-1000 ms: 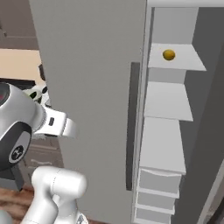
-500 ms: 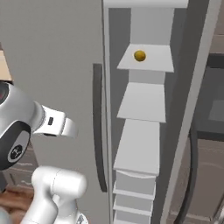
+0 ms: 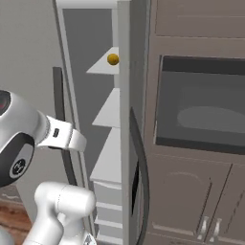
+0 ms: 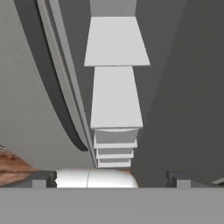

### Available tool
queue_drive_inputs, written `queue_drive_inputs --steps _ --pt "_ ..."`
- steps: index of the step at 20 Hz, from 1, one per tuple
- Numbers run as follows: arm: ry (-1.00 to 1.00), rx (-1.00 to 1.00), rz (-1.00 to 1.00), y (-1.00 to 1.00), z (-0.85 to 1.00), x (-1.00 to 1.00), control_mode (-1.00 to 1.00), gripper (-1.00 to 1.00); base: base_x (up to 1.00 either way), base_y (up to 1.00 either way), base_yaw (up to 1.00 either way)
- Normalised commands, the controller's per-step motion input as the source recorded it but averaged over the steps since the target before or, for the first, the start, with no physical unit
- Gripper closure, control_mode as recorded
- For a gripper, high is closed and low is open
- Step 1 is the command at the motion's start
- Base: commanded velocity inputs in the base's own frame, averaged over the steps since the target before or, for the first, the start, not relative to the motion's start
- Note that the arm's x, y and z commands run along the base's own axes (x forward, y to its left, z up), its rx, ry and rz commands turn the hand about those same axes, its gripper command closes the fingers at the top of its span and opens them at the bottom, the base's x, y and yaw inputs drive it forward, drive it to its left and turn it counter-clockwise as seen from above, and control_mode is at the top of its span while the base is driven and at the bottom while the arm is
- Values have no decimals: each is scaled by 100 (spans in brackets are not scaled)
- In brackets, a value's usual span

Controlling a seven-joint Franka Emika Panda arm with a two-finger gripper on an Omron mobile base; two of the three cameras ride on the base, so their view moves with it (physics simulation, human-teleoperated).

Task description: Take the lemon, fish, and cucumber from the freezer and place them in the bowl on the counter.

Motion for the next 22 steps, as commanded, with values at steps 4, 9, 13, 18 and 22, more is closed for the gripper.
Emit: queue_drive_inputs --steps 4,9,13,18,22 --pt "0 0 0 0 0 0 100 -100 31 -56 0" --pt "0 0 0 0 0 0 100 -100 37 -43 0" --pt "0 0 0 0 0 0 100 -100 41 -22 -4" --pt "0 0 0 0 0 0 100 -100 67 -9 -6" --pt "0 0 0 0 0 0 100 -100 92 -5 0"
